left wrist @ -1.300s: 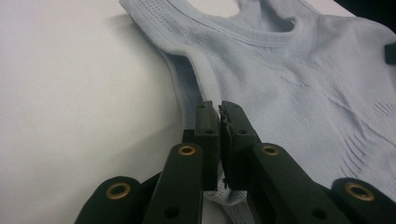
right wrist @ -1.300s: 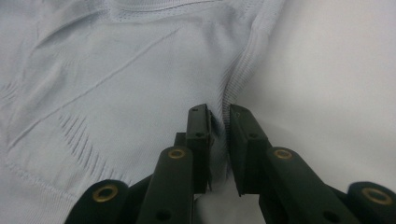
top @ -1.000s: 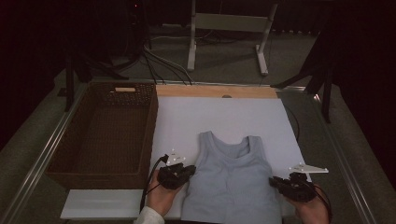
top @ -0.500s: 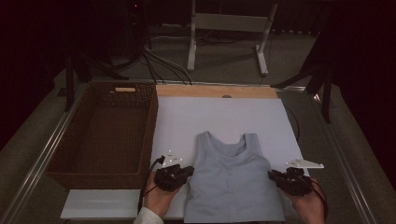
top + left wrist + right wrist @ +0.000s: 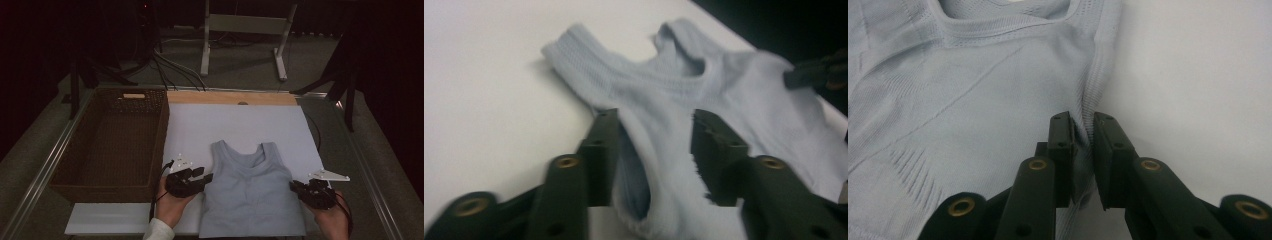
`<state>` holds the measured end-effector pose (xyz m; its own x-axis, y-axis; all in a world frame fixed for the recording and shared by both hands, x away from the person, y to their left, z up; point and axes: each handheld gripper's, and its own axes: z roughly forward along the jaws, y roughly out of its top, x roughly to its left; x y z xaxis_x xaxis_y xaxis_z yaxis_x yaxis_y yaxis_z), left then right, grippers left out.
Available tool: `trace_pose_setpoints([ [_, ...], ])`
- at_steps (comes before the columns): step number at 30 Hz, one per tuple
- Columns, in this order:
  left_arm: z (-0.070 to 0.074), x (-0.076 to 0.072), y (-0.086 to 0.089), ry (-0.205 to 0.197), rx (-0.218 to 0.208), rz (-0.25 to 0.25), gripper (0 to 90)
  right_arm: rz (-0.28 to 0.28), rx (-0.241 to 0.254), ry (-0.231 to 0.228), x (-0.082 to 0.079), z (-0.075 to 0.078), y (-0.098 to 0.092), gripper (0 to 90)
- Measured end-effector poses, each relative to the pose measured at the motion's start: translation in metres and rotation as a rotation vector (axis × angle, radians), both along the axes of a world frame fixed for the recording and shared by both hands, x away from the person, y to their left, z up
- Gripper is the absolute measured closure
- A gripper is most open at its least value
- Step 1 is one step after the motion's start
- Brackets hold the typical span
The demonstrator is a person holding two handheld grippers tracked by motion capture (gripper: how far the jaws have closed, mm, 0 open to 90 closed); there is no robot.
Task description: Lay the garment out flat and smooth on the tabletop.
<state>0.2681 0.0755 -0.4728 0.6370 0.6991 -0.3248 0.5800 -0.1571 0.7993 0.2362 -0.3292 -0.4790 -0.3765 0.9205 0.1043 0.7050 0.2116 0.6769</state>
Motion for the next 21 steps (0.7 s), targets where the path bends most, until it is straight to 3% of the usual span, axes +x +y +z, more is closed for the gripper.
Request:
trace_pose_setpoints([
  [4, 0.0019, 0.0029, 0.0014, -0.005, -0.029, 0.018, 38.8, -0.003, 0.003, -0.008, 0.0000, -0.0002, -0.0006, 79.3],
  [7, 0.0023, 0.0021, 0.0019, -0.017, -0.021, 0.026, 32.0, -0.008, 0.007, -0.009, 0.0003, -0.0005, -0.0016, 79.3],
  [14, 0.0025, -0.0010, 0.0020, -0.034, -0.007, 0.021, 23.3, -0.015, 0.010, -0.018, 0.0001, -0.0014, -0.0028, 79.3],
  [21, 0.0044, -0.0014, 0.0037, -0.047, -0.021, 0.041, 15.4, -0.019, 0.012, -0.023, -0.0004, -0.0021, -0.0042, 79.2],
])
